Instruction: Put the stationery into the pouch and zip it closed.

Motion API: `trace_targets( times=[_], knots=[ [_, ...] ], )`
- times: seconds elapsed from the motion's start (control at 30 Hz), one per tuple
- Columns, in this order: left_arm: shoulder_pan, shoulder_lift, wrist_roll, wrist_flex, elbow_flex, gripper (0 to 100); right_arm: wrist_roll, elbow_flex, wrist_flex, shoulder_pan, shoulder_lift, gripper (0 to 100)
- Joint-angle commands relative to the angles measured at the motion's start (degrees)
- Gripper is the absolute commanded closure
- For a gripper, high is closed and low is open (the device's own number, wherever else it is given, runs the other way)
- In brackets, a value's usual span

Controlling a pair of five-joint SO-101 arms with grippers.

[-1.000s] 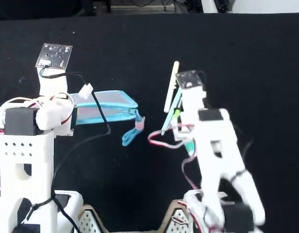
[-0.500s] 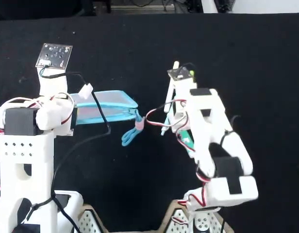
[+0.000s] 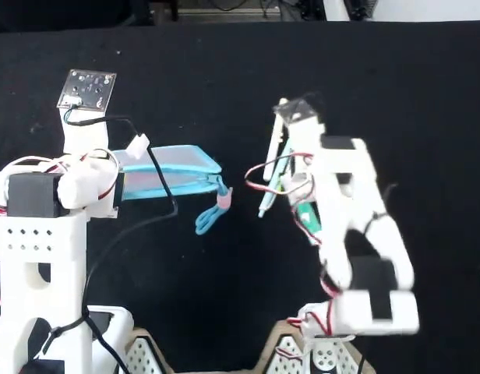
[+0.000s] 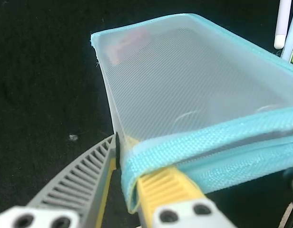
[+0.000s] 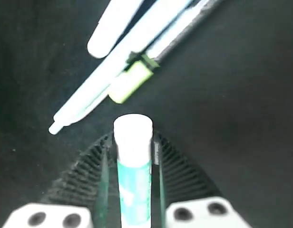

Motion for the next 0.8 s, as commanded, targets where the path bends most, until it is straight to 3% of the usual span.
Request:
trace_targets(
  times=[0.0,0.13,0.3,0.53,0.77],
  knots=[
    [0.4,-0.1,-0.1,1.2,-3.1,97,0.3,-2.2,6.5,1.5,-13.3,98.8],
    [0.7,-0.1,-0.1,2.5,-3.1,97,0.1,-2.1,15.9,-2.5,-29.8,98.8],
    [0.3,-0.4,-0.1,3.7,-3.1,97,-7.9,-2.2,18.8,-14.5,-53.9,98.7],
    [0.7,-0.1,-0.1,3.4,-3.1,97,-14.1,3.1,3.7,-34.5,-77.9,98.7],
    [0.7,-0.1,-0.1,3.5,-3.4,97,-14.0,14.3,-5.8,-45.4,-80.7,98.7]
  ],
)
